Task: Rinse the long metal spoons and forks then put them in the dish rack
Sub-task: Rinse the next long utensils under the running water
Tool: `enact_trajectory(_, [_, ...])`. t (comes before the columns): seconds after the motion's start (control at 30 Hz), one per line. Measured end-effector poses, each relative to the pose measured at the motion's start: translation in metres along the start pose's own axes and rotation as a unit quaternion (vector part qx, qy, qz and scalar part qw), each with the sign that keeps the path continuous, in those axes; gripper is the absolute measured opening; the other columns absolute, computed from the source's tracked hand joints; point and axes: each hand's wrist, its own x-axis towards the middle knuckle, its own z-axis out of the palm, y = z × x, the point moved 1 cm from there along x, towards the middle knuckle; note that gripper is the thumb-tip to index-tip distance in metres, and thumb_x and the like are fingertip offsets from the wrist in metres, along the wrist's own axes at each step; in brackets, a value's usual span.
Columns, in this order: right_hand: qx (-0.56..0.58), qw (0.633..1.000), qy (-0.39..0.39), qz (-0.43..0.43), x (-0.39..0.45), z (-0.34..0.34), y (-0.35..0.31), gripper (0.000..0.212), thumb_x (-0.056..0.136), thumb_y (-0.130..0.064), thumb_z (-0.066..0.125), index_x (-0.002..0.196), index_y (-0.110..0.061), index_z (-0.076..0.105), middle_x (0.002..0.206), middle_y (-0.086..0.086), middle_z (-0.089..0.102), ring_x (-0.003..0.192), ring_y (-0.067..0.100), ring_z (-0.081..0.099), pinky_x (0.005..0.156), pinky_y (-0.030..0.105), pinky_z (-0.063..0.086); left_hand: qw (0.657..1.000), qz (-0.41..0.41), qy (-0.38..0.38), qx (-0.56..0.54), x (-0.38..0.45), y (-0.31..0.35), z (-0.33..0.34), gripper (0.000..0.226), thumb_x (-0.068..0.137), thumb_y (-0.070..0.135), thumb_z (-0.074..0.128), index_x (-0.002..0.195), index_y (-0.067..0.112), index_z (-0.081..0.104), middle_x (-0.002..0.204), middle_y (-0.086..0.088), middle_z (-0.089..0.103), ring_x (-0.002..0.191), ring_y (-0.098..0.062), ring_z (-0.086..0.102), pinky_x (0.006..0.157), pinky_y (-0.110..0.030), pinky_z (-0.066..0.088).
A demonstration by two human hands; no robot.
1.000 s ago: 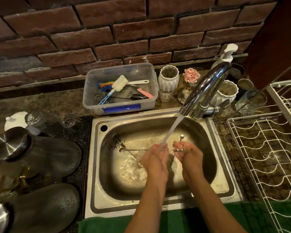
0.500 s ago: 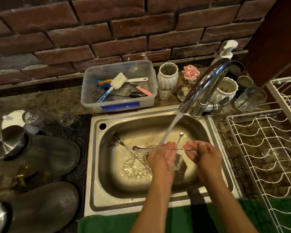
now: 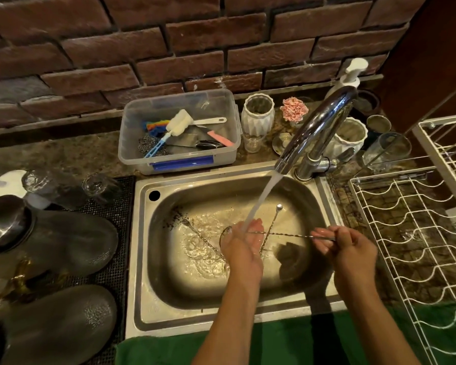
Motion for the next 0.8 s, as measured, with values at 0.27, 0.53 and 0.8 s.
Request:
enact_trajectory(0.27, [-0.48,0.86,-0.128,-0.12,-0.009,0.04,0.039,0.01,0.095,-0.018,0.065,0.095,-0.014,0.074,0.096,0.002,0.071,0.083,0.012,0.064,0.071,0.024,0.05,0.985,0.062,0.018,0.163,0.017,0.006,-0.011,0.014,0.098,-0.001,0.053,0.1,0.0,0.067,0.075,-0.013,0.075,0.063,-0.022,0.071,0.049,-0.026,0.056])
enact_trajectory(0.53, [-0.63,0.725,-0.243,-0.139,-0.006,0.082,0.087,0.011,0.097,-0.018,0.061,0.096,-0.012,0.07,0.082,0.0,0.059,0.07,0.013,0.053,0.061,0.02,0.037,0.884,0.153,0.061,0.438,0.05,-0.008,-0.023,0.013,0.093,0.006,0.065,0.082,0.003,0.071,0.071,-0.017,0.068,0.061,-0.027,0.059,0.059,-0.043,0.055])
enact_trajectory(0.8, [-0.52,0.846,-0.119,0.003,0.024,0.079,0.112,0.01,0.095,-0.007,0.062,0.086,-0.007,0.067,0.084,0.013,0.072,0.07,0.025,0.072,0.068,0.041,0.063,0.865,0.074,0.103,0.485,0.087,0.004,-0.071,0.014,0.095,0.003,0.058,0.09,0.005,0.07,0.095,-0.019,0.074,0.09,-0.037,0.072,0.083,-0.054,0.06])
